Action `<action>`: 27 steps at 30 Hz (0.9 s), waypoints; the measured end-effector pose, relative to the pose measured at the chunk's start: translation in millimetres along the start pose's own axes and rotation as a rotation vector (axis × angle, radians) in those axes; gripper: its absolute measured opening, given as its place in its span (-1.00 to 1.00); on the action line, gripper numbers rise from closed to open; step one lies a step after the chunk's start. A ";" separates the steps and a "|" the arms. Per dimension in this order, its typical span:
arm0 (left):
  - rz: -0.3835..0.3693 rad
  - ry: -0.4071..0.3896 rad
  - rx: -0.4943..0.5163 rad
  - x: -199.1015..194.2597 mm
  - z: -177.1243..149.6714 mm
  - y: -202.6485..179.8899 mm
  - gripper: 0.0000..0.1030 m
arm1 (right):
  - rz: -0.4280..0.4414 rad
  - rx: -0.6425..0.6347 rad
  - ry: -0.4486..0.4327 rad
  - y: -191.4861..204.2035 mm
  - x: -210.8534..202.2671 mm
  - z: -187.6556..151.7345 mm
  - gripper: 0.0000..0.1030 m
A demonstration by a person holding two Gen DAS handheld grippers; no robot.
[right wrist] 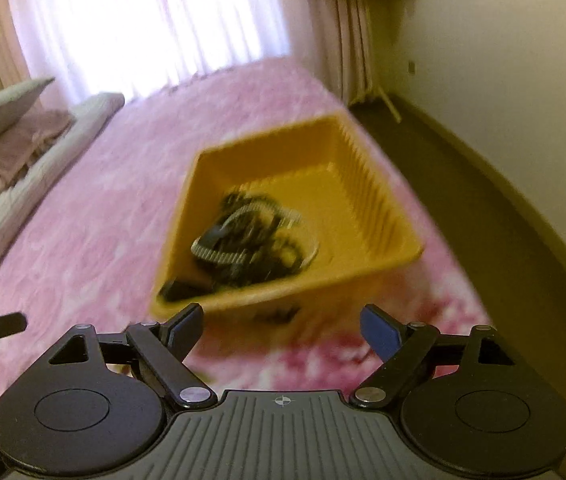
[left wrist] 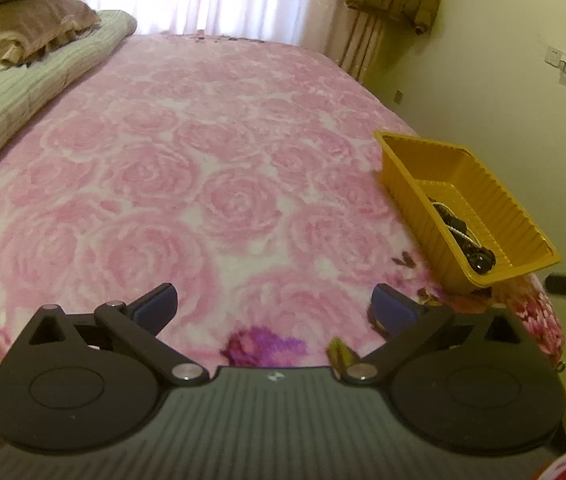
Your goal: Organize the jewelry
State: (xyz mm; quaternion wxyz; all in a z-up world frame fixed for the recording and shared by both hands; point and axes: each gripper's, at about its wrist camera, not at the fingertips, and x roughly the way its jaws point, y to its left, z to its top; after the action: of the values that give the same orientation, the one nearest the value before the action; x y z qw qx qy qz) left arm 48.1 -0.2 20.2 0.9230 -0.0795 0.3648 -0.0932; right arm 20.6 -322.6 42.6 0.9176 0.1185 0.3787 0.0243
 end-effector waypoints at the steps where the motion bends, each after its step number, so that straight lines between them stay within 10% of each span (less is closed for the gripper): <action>1: -0.003 0.008 -0.013 -0.8 -1.7 -1.4 0.99 | 0.008 0.000 0.016 3.8 1.2 -4.8 0.65; 27: 0.120 0.124 -0.002 -14.8 -39.2 -26.1 0.99 | 0.032 -0.156 0.145 84.6 35.2 -47.7 0.65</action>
State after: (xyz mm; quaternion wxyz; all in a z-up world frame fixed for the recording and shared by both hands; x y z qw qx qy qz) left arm 7.5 -25.2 7.3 0.9025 -0.0525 0.4253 -0.0423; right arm 16.0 -226.2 5.6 0.8938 0.0507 0.4390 0.0770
